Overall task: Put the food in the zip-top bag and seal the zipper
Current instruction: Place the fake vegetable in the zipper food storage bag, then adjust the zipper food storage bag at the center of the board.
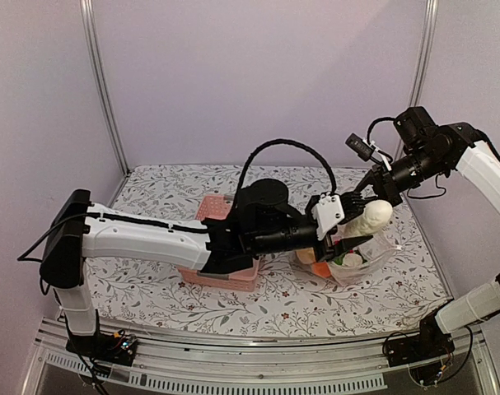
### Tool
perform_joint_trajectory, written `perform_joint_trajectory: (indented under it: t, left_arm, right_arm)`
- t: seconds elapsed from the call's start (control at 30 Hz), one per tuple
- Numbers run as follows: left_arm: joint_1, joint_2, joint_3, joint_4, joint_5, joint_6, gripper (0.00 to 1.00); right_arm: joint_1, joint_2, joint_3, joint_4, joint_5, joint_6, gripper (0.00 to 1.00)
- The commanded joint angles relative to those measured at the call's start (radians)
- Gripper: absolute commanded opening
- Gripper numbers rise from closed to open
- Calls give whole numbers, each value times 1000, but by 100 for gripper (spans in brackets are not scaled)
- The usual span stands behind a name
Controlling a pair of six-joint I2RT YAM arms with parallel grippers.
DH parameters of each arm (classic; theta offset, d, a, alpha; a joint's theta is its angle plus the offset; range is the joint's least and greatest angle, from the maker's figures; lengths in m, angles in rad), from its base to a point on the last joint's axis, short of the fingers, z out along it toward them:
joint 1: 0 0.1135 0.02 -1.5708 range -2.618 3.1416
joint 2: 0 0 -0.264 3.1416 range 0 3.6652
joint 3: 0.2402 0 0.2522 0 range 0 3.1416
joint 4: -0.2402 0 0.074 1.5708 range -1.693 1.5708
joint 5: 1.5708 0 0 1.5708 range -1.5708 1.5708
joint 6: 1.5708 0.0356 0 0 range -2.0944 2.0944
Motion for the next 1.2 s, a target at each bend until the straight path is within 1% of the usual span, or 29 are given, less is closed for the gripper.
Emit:
perform_joint_trajectory:
  t: [0.0,0.07,0.13,0.37,0.47,0.57,0.63,0.73,0.9,0.93,1.0,1.1,1.17]
  left_arm:
    - [1,-18,-38,52,-99,-2,71]
    - [-7,-30,-38,48,-116,7,76]
    - [-18,-40,-28,40,-125,12,79]
    - [-107,-109,59,-87,-136,52,80]
    - [-142,-153,95,-207,-171,23,79]
    - [-147,-167,174,-448,-147,-75,75]
    - [-148,-155,227,-602,-105,-124,69]
    - [-158,-118,278,-778,-103,-158,62]
    - [-162,-7,415,-1002,-135,-203,54]
    - [-161,22,452,-1039,-167,-210,53]
    - [-161,77,516,-1096,-201,-221,55]
    - [-161,137,583,-1154,-210,-223,61]
    - [-161,165,606,-1174,-222,-226,61]
  right_arm:
    - [8,-5,15,9,-3,-4,0]
    - [8,-4,17,11,-2,-2,0]
    - [8,-2,17,13,-1,-2,0]
    - [8,5,13,27,21,8,0]
    - [9,9,5,35,36,14,0]
    - [8,17,2,40,43,19,0]
    - [8,18,3,45,44,22,0]
    - [8,19,6,48,46,26,0]
    - [8,18,-5,51,60,24,0]
    - [8,18,-10,53,62,26,0]
    - [9,17,-16,55,64,26,0]
    - [9,13,-21,55,73,28,0]
    - [9,11,-23,55,78,28,0]
